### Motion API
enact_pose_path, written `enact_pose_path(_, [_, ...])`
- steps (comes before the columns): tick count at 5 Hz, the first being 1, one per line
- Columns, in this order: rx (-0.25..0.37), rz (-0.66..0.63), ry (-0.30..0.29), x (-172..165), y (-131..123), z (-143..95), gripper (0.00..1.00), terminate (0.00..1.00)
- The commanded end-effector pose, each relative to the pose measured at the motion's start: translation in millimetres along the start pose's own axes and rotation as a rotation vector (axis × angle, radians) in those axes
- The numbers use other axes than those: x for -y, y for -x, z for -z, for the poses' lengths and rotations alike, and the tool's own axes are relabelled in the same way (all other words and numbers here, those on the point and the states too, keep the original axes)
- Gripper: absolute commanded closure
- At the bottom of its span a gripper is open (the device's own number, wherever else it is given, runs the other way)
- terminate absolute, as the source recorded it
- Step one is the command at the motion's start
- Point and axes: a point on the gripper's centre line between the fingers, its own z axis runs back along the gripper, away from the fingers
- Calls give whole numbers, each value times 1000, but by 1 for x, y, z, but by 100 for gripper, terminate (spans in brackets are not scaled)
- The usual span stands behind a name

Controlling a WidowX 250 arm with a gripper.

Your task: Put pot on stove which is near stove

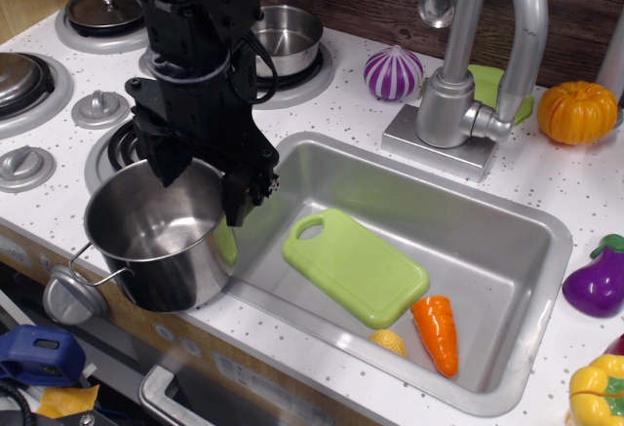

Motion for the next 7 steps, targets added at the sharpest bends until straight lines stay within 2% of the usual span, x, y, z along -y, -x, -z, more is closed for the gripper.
enact_pose_path(1, [0, 0, 0, 0, 0, 0, 0, 0])
enact_pose_path(3, [36, -32, 43, 2, 9, 17, 0, 0])
enact_pose_path(5, [90, -59, 54, 5, 18, 37, 0, 0])
enact_pose_path(6, [110, -78, 58, 6, 20, 44, 100, 0])
enact_pose_path(7, [126, -82, 57, 7, 20, 46, 100, 0])
